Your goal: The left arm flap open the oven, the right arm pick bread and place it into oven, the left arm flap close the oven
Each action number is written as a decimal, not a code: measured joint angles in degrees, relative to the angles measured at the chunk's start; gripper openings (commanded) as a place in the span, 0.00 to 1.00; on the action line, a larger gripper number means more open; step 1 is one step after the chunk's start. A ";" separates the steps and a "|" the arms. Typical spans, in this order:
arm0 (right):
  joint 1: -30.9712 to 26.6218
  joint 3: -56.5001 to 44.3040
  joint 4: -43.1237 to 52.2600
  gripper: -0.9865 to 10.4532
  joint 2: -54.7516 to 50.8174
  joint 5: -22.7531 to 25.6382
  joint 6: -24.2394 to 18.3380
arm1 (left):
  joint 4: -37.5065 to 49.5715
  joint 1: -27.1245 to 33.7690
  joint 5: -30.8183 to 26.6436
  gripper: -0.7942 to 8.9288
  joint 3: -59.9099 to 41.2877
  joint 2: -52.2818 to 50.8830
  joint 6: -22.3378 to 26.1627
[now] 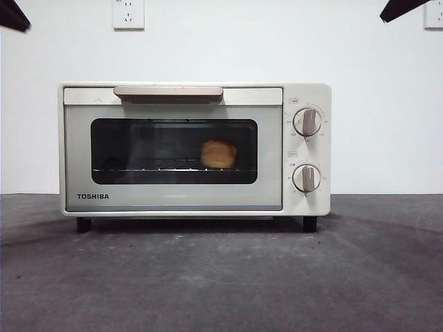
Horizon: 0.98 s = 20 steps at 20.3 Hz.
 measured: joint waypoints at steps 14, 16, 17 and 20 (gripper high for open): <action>-0.04 0.00 2.51 0.44 0.00 -4.74 1.05 | -14.14 -5.40 -5.75 0.10 4.04 -4.17 6.62; -0.04 0.00 2.54 0.43 0.00 -4.79 1.07 | -15.39 -5.40 -5.75 0.10 4.04 -4.17 6.80; -0.04 0.00 2.56 0.42 0.00 -4.79 1.09 | -15.67 -5.40 -5.75 0.10 4.04 -4.15 6.88; -0.04 0.00 2.73 0.26 0.00 -4.76 1.14 | -15.63 -5.40 -5.75 0.10 4.04 -4.15 6.91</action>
